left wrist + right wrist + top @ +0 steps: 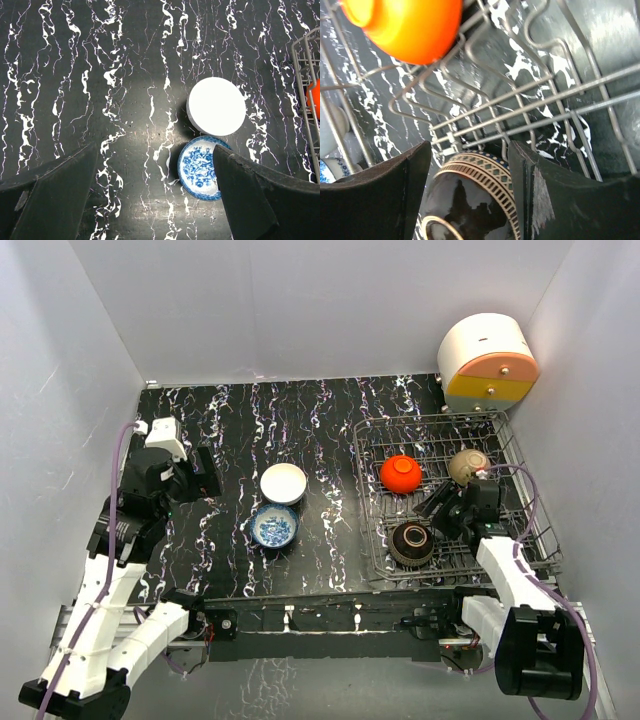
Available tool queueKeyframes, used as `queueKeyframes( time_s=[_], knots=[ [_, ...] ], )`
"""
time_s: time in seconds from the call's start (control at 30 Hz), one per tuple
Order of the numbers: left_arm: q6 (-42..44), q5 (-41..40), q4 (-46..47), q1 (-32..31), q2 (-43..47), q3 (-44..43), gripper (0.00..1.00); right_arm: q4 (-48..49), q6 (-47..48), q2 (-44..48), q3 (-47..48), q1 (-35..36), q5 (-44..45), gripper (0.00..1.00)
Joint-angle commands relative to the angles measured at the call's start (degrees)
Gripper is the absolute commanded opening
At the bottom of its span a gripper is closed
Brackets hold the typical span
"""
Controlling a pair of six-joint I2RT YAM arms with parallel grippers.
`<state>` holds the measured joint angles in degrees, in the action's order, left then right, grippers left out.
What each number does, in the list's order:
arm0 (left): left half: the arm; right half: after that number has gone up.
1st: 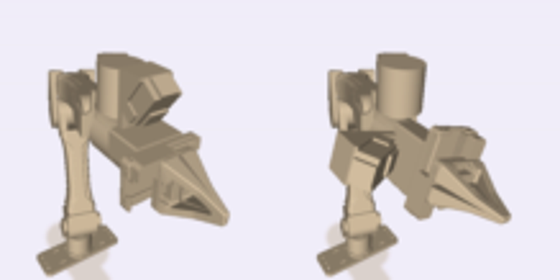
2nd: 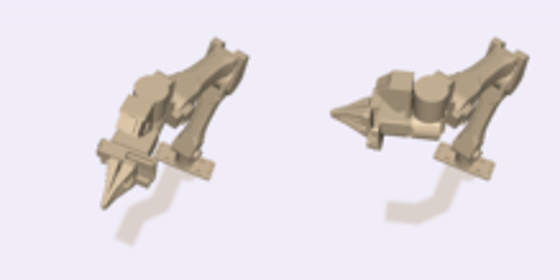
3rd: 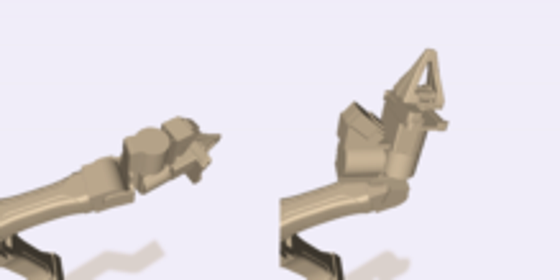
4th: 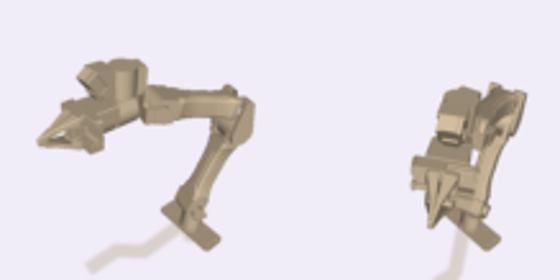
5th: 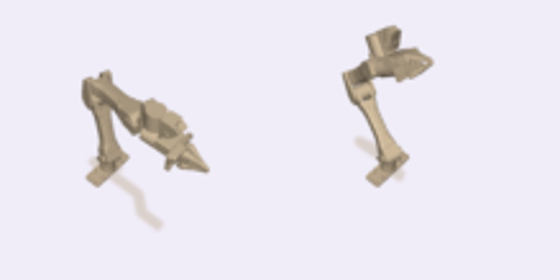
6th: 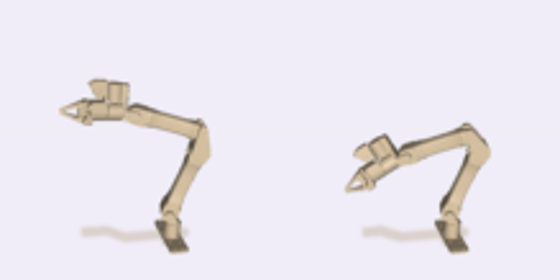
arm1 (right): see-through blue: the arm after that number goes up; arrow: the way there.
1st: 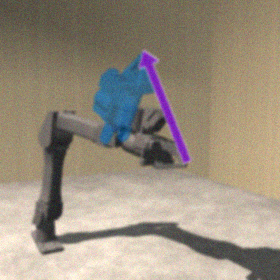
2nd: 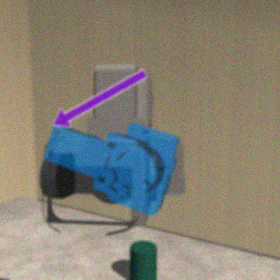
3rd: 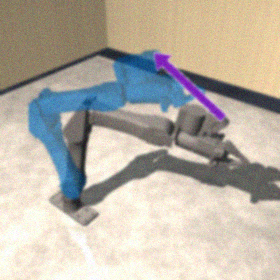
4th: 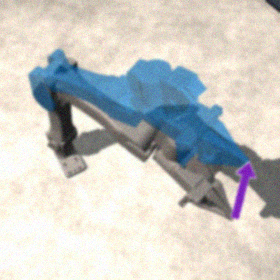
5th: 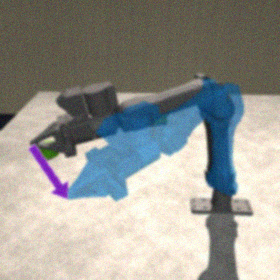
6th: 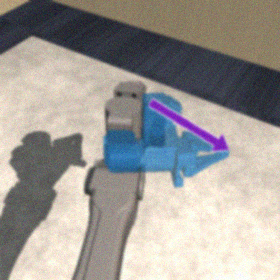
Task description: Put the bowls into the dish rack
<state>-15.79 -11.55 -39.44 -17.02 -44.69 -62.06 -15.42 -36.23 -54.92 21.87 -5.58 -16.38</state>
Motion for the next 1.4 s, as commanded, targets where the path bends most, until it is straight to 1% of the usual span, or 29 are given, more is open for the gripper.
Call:
queueKeyframes(
  time_s=[0.0,0.17,0.27,0.33,0.43,0.53,0.63,0.7,0.8,0.9,1.0,1.07,1.13,1.23,1.37],
  knots=[
    [0.7,0.4,1.2,-0.2,-0.3,0.3,0.97,-1.9,6.7,3.6,7.9,0.1,0.2,0.65],
    [0.5,0.9,2.2,-0.2,-0.3,1.3,0.97,-3.9,9.7,3.7,15.3,0.6,-0.8,0.65],
    [0.2,1.3,2.8,-0.2,-0.5,1.9,0.97,-4.1,9.9,1.4,18.8,3.1,-2.0,0.64],
    [0.1,1.4,2.8,-0.2,-0.5,2.0,0.97,-4.6,9.7,-0.9,21.8,9.4,0.5,0.64],
    [0.0,1.2,2.8,-0.2,-0.5,1.9,0.97,-4.8,8.2,-4.7,27.3,24.6,10.9,0.64],
    [-0.1,0.6,2.1,-0.3,-0.3,1.3,0.97,-4.0,7.4,-10.5,33.9,37.9,16.4,0.64],
    [0.0,-0.4,0.9,-0.2,0.4,0.4,0.97,-3.9,9.5,-17.9,41.2,47.5,19.3,0.64],
    [0.0,-1.3,-0.1,-0.2,1.1,-0.2,0.97,-3.2,10.8,-22.7,44.8,51.6,19.5,0.63],
    [0.1,-3.3,-2.2,-0.2,2.1,-1.3,0.97,-1.8,12.6,-28.7,47.8,56.1,17.5,0.62],
    [0.3,-6.4,-4.5,-0.2,3.2,-2.8,0.97,0.0,14.1,-33.1,48.6,61.4,15.4,0.62],
    [-0.9,-13.5,-7.6,-0.2,3.8,-5.1,0.97,2.9,14.6,-36.2,47.8,64.8,12.5,0.61],
    [-2.2,-17.4,-9.7,-0.2,4.1,-7.2,0.97,3.1,15.9,-39.4,48.8,66.9,12.3,0.6],
    [-3.0,-19.6,-10.7,-0.2,4.6,-8.8,0.97,2.7,17.4,-42.4,50.9,69.1,13.3,0.6],
    [-3.1,-20.2,-10.3,-0.2,6.0,-10.2,0.97,0.9,19.8,-47.8,55.1,71.7,16.0,0.62],
    [-2.5,-19.3,-10.0,-0.2,7.4,-11.0,0.97,-2.0,21.2,-53.9,59.9,72.7,18.9,0.63]
  ],
)
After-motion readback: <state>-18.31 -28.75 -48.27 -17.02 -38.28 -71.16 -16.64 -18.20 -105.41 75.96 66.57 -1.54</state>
